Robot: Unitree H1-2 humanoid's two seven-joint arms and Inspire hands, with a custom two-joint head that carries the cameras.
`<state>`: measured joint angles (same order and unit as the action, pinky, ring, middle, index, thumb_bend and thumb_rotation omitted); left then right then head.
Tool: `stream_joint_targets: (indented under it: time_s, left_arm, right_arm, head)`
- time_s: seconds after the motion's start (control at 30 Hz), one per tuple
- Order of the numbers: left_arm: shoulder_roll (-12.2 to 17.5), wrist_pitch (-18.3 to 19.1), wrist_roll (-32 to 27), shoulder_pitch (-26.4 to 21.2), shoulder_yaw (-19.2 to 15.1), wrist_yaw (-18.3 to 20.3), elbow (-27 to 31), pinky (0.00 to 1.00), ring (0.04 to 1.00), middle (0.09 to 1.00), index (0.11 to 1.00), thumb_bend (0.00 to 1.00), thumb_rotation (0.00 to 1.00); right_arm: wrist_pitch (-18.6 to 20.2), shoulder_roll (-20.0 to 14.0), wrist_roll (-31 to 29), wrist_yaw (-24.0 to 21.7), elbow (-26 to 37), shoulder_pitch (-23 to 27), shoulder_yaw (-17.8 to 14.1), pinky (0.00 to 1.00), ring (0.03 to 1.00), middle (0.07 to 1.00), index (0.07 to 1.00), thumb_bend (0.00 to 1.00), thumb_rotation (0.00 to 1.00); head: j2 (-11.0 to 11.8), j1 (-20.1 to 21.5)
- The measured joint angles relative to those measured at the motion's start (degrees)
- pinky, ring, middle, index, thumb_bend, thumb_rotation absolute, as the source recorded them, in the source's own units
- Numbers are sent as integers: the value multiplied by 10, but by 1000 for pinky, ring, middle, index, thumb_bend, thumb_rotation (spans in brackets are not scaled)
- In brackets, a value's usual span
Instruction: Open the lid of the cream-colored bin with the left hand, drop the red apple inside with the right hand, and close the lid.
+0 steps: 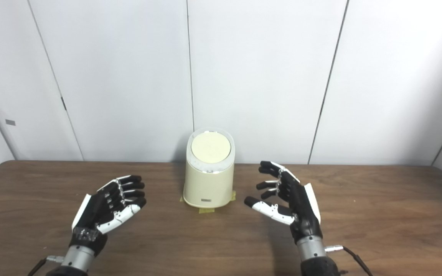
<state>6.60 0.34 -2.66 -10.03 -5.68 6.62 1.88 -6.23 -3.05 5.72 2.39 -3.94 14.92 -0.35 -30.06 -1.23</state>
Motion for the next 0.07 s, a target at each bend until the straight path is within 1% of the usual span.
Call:
stream_joint_targets:
  time_s: [0.07]
  left_arm:
    - [0, 0, 7, 0, 4, -3, 0, 530, 658, 716, 721, 723, 193]
  right_arm:
    - [0, 0, 0, 0, 0, 0, 0, 460, 593, 748, 741, 707, 293]
  head:
    - [1, -1]
